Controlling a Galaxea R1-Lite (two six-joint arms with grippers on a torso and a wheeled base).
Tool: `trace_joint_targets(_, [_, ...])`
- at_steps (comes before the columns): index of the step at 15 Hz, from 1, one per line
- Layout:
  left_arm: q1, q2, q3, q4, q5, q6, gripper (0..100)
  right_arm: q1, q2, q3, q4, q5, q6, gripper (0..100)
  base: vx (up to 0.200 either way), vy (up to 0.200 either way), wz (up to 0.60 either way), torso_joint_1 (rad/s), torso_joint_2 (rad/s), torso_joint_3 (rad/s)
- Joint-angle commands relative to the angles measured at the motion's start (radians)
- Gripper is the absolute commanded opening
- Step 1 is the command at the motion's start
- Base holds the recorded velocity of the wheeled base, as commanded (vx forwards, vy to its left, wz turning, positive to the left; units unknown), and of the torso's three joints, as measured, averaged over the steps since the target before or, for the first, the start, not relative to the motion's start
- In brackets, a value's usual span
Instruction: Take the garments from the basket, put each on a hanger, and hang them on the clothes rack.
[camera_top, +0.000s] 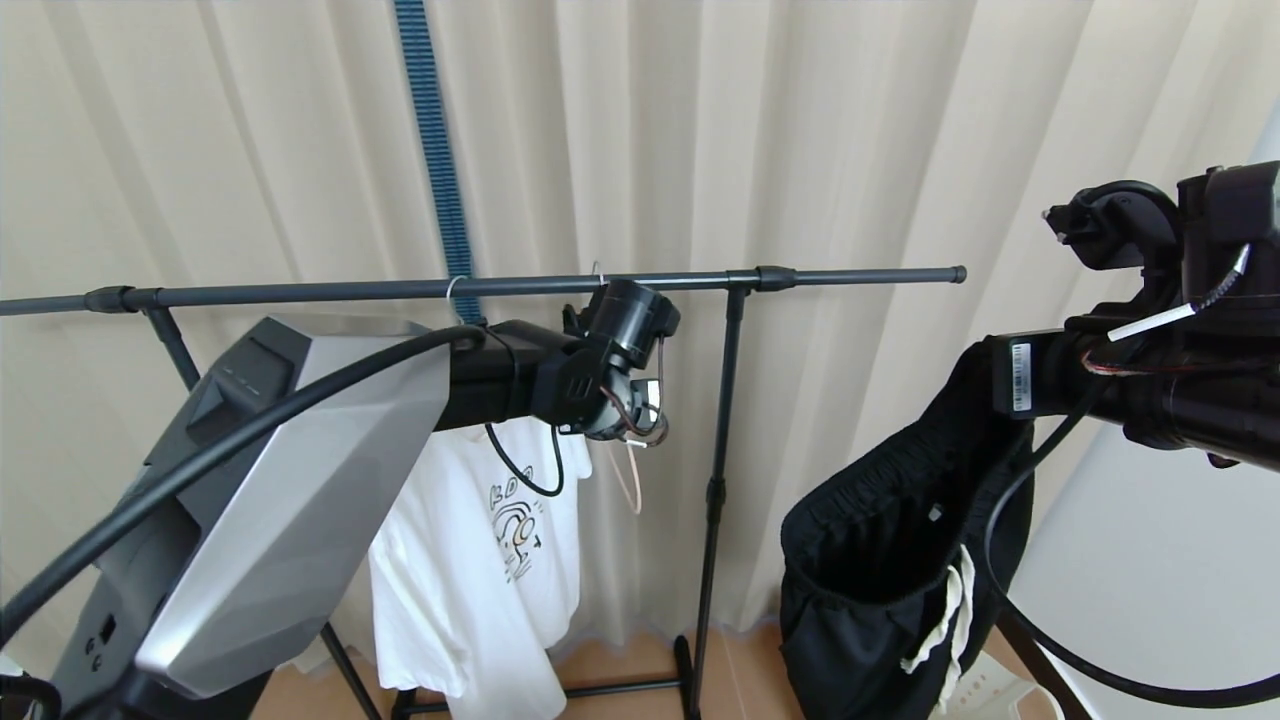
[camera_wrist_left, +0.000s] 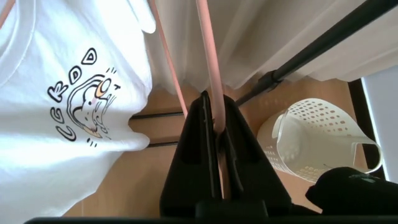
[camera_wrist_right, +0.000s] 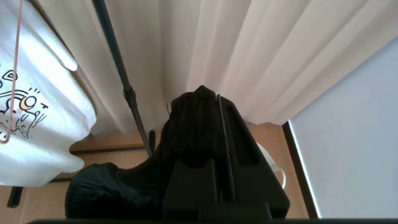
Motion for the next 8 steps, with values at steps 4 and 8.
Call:
trace_joint_targets(4, [-0.050,-0.123,0.031,0.025,0.003,-0.001,0,0.001,-0.002,0.003,0.000,0.000,0.001,0,0.000,0.000,0.00,0.000,0.00,0.000])
trace_joint_targets(8, [-0.081,-0.215,0.132,0.024,0.000,0.000,0,0.001,-0.004,0.004,0.000,0.000,-0.001,0,0.000,0.000,0.00,0.000,0.00,0.000])
